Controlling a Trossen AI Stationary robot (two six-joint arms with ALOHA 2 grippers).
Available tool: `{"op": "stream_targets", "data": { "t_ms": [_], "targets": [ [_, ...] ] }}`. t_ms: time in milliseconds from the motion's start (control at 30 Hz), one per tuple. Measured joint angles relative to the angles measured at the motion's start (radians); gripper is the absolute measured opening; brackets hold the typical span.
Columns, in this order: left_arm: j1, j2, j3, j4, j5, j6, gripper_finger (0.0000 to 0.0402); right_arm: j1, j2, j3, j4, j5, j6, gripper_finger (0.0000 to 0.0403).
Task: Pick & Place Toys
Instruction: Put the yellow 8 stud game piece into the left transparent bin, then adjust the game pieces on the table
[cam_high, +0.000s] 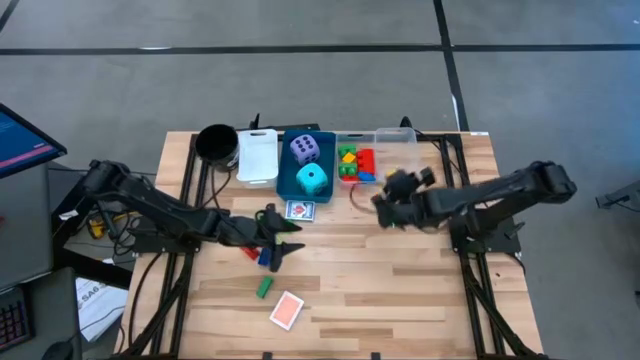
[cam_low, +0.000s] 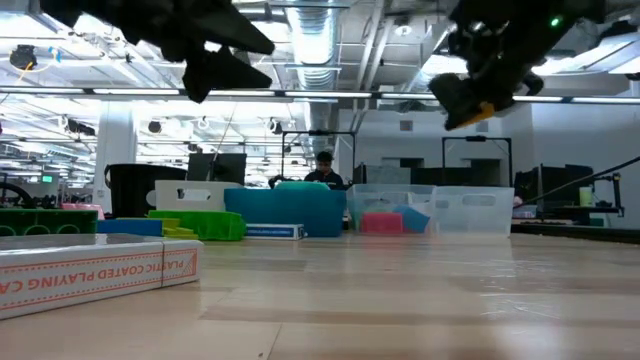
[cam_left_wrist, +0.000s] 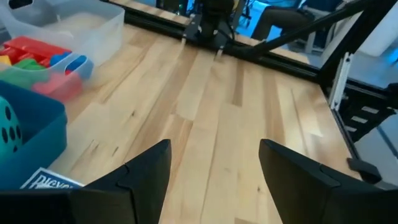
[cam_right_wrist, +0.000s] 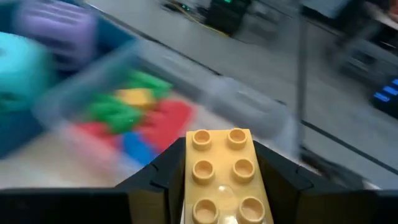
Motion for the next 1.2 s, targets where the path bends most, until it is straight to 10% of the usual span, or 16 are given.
{"op": "stream_targets", "data": {
  "t_ms": [700,1200],
  "targets": [
    [0.100,0.070,0.000,0.159,0.008,-0.061,0.0237,-0.619,-0.021,0.001,0.292,-0.479,-0.557,0.0159],
    [0.104,0.069,0.000,0.156,0.008,0.006,0.0237,-0.623,-0.018,0.001,0.308,-0.616,-0.549,0.0277]
  ]
}}
